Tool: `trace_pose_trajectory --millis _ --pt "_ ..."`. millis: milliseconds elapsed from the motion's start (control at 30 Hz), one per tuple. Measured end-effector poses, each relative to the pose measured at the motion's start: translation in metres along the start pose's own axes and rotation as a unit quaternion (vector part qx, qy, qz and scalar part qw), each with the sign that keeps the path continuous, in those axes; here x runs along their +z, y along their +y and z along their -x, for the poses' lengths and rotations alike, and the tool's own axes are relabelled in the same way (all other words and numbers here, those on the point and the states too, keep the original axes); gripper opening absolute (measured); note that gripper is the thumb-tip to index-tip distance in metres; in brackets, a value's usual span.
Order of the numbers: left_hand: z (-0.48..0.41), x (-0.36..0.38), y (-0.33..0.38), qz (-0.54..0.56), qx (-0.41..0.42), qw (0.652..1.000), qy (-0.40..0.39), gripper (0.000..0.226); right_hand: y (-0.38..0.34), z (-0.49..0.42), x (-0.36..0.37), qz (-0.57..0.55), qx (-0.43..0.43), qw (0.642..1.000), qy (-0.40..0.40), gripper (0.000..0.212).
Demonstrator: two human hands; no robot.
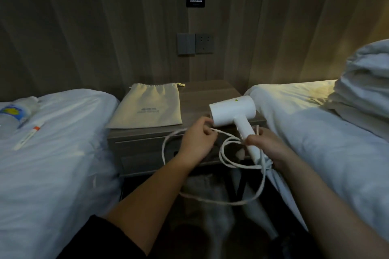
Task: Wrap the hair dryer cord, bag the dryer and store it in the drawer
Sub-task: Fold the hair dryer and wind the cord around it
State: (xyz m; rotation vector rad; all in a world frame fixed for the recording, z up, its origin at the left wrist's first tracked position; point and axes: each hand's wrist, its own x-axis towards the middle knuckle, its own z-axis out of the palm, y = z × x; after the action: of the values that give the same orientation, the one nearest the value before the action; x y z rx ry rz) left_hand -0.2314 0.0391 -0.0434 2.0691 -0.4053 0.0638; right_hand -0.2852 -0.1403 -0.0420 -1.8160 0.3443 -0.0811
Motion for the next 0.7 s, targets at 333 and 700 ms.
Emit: trace_pose_trajectory --millis 333,700 --pt "0.025 -0.015 -0.029 0.029 -0.001 0.999 -0.038 0.071 0.008 0.041 -0.008 0.19 -0.126 0.952 -0.203 0.065" --pt "0.032 -0.021 -0.087 0.094 -0.046 0.994 0.031 0.078 0.039 0.01 0.016 0.239 -0.182 0.943 -0.14 0.021"
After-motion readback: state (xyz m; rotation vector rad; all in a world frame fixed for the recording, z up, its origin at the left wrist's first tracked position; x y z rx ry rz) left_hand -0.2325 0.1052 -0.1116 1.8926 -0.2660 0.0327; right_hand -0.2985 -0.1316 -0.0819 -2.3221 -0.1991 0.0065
